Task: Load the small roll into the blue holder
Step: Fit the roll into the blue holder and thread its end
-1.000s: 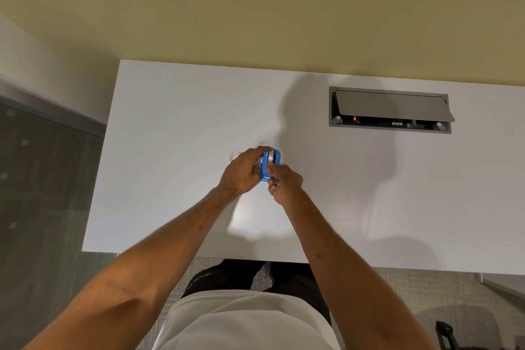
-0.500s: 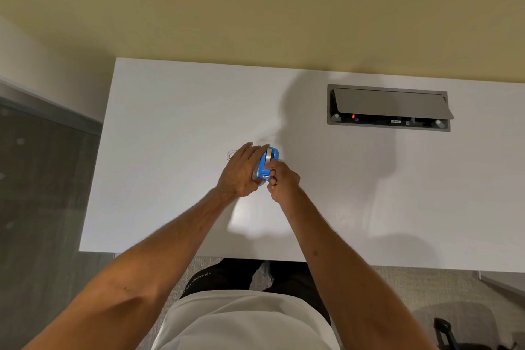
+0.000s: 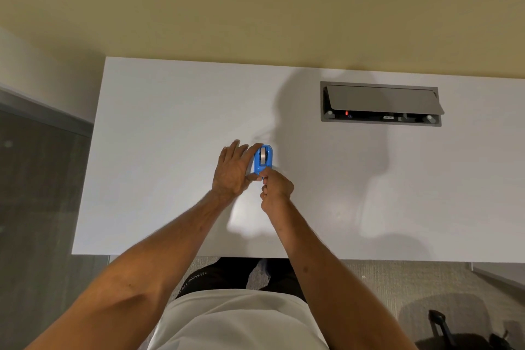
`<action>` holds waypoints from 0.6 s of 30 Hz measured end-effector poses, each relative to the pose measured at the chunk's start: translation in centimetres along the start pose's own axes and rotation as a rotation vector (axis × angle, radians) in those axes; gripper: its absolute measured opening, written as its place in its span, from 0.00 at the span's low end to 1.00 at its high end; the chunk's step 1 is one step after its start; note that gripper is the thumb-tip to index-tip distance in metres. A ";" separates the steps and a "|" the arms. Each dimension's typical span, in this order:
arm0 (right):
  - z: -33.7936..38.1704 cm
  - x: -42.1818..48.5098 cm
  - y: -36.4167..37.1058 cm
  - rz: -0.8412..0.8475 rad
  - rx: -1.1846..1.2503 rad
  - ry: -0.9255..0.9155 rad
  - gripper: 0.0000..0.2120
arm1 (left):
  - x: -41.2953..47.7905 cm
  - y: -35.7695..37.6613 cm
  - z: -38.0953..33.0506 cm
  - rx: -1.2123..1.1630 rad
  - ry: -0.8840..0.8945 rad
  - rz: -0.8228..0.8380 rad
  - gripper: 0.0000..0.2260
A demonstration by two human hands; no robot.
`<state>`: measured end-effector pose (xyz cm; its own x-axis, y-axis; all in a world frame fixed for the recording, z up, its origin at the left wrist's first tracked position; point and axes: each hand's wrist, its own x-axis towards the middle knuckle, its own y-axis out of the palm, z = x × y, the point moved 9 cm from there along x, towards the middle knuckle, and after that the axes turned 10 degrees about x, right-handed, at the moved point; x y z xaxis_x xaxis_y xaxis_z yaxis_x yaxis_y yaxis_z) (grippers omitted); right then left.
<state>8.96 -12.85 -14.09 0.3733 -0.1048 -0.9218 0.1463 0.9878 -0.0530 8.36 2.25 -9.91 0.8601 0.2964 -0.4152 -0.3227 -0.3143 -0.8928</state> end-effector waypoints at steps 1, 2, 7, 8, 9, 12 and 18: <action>-0.3 0.0 -0.3 0.000 0.002 -0.003 0.05 | 0.0 0.0 0.0 -0.009 -0.002 -0.002 0.40; -0.5 -0.1 -0.5 -0.002 -0.002 -0.007 0.05 | 0.0 0.0 0.0 -0.014 -0.001 -0.002 0.40; -0.7 -0.1 -1.0 0.006 -0.036 -0.070 0.08 | 0.3 -0.2 0.1 0.013 0.019 0.007 0.43; -0.6 -0.1 -1.1 0.004 -0.044 -0.086 0.08 | 0.3 -0.2 0.1 0.027 0.023 0.008 0.42; -0.6 0.0 -1.1 0.002 -0.052 -0.099 0.08 | 0.3 -0.2 0.1 0.037 0.025 0.009 0.42; -0.6 0.1 -1.4 -0.003 -0.069 -0.110 0.06 | 0.2 0.0 0.2 0.030 0.017 0.017 0.41; -1.3 0.2 -1.7 -0.005 -0.068 -0.100 0.07 | 0.1 0.3 0.4 0.040 0.012 0.045 0.41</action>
<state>7.64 -14.41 -14.69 0.4626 -0.1178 -0.8787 0.0876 0.9924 -0.0869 8.24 2.52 -10.28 0.8487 0.2721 -0.4536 -0.3769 -0.2906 -0.8795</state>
